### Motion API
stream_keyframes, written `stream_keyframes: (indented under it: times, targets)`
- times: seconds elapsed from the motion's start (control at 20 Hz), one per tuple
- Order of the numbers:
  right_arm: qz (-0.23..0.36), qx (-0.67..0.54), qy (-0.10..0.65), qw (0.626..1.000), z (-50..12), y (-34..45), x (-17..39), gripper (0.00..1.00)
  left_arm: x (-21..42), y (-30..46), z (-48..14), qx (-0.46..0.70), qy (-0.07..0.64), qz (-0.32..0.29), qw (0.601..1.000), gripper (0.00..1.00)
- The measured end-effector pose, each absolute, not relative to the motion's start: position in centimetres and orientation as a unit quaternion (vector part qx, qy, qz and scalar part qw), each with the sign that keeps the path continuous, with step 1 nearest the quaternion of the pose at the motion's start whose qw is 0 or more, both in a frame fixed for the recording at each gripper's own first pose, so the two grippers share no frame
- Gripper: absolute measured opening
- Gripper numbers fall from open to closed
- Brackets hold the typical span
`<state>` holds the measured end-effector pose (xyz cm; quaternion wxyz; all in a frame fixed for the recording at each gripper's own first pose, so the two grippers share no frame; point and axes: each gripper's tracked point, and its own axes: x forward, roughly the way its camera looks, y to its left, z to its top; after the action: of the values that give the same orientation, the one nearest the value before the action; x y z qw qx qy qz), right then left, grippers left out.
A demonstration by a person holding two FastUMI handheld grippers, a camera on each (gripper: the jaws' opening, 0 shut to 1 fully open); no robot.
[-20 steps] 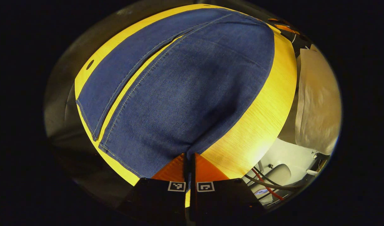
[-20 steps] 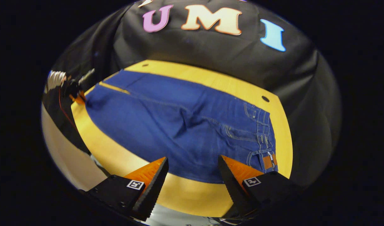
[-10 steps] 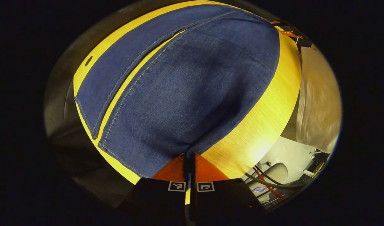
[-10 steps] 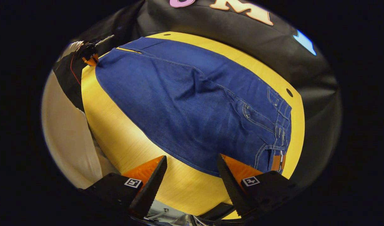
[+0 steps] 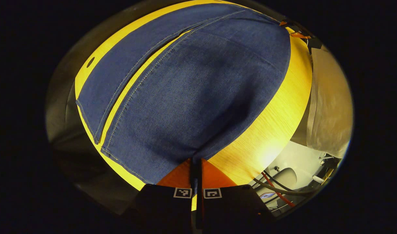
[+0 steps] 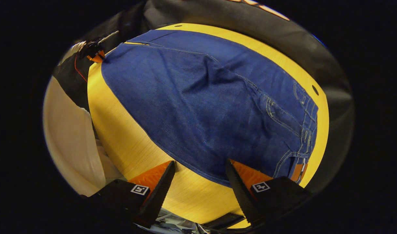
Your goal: Grasp the waist and the cuffs of the jeans and fold them to make the two legs overlap; first hold the waist and fold one-third of the jeans toward the cuffs, then hold the cuffs and fold the remaining one-third in the same direction to finish folding.
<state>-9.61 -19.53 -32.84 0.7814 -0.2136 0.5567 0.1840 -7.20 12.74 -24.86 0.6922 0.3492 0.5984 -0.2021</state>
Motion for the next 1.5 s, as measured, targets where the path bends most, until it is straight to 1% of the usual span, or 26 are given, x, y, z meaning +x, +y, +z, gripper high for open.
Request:
stream_keyframes:
  times: [0.1,0.15,0.2,0.3,0.35,0.4,0.45,0.5,0.55,0.65,0.7,0.75,0.8,0.85,0.95,1.05,1.2,1.35,1.4,1.45,1.5]
  targets:
    - [0.186,-0.215,0.553,0.783,-32.8,-19.5,-9.7,0.97,-7.2,12.8,-24.8,0.346,0.602,-0.205,0.69,0.0]
    - [0.184,-0.212,0.55,0.786,-32.8,-19.6,-9.7,0.99,-7.2,12.8,-24.8,0.345,0.605,-0.206,0.687,0.0]
    - [0.179,-0.206,0.545,0.792,-32.7,-19.7,-9.5,0.99,-7.2,12.8,-24.8,0.344,0.608,-0.206,0.685,0.0]
    - [0.156,-0.189,0.542,0.804,-32.7,-20.1,-8.9,0.9,-7.2,12.7,-24.8,0.343,0.612,-0.205,0.682,0.0]
    - [0.146,-0.184,0.542,0.807,-32.6,-20.5,-8.5,0.77,-7.2,12.7,-24.8,0.343,0.612,-0.204,0.683,0.0]
    - [0.142,-0.183,0.539,0.81,-32.7,-20.5,-8.2,0.71,-7.3,12.7,-24.8,0.341,0.61,-0.203,0.685,0.0]
    - [0.145,-0.185,0.535,0.811,-32.6,-20.6,-7.8,0.6,-7.2,12.7,-24.8,0.34,0.609,-0.201,0.688,0.0]
    - [0.149,-0.189,0.531,0.812,-32.3,-20.5,-7.5,0.51,-7.1,12.6,-24.8,0.338,0.61,-0.199,0.689,0.0]
    - [0.146,-0.189,0.532,0.812,-32.2,-20.7,-7.1,0.36,-7.2,12.7,-24.8,0.332,0.612,-0.195,0.69,0.0]
    - [0.13,-0.178,0.538,0.813,-32.0,-20.8,-6.9,0.23,-7.2,12.5,-24.7,0.322,0.616,-0.191,0.693,0.0]
    - [0.124,-0.172,0.541,0.814,-32.3,-21.0,-7.1,0.22,-7.1,12.5,-24.8,0.318,0.616,-0.191,0.694,0.01]
    - [0.12,-0.168,0.544,0.814,-32.1,-21.0,-6.9,0.17,-7.1,12.5,-24.8,0.316,0.615,-0.191,0.697,0.0]
    - [0.119,-0.167,0.541,0.816,-31.9,-20.9,-6.8,0.16,-7.1,12.4,-24.8,0.315,0.612,-0.192,0.7,0.0]
    - [0.11,-0.164,0.547,0.814,-32.1,-21.1,-6.9,0.07,-7.1,12.4,-24.8,0.315,0.609,-0.194,0.701,0.0]
    - [0.092,-0.158,0.553,0.813,-32.1,-21.1,-6.9,0.05,-7.3,12.7,-24.9,0.315,0.612,-0.203,0.696,0.0]
    - [0.075,-0.149,0.562,0.81,-32.0,-21.1,-7.1,0.03,-7.4,12.7,-24.5,0.297,0.625,-0.199,0.694,0.0]
    - [0.054,-0.128,0.544,0.827,-30.4,-20.9,-6.9,0.03,-6.4,13.0,-23.3,0.279,0.614,-0.178,0.717,0.0]
    - [0.036,-0.106,0.513,0.851,-28.0,-20.8,-5.4,0.03,-5.5,13.1,-20.4,0.28,0.592,-0.096,0.75,0.0]
    - [0.028,-0.106,0.505,0.856,-27.2,-20.9,-4.9,0.03,-5.4,12.9,-19.5,0.28,0.582,-0.077,0.76,0.0]
    - [0.02,-0.104,0.498,0.861,-26.3,-20.8,-4.5,0.0,-5.4,12.5,-18.8,0.276,0.577,-0.061,0.766,0.0]
    - [0.011,-0.097,0.491,0.866,-25.6,-20.7,-4.2,0.0,-5.3,12.3,-17.9,0.269,0.573,-0.049,0.773,0.0]
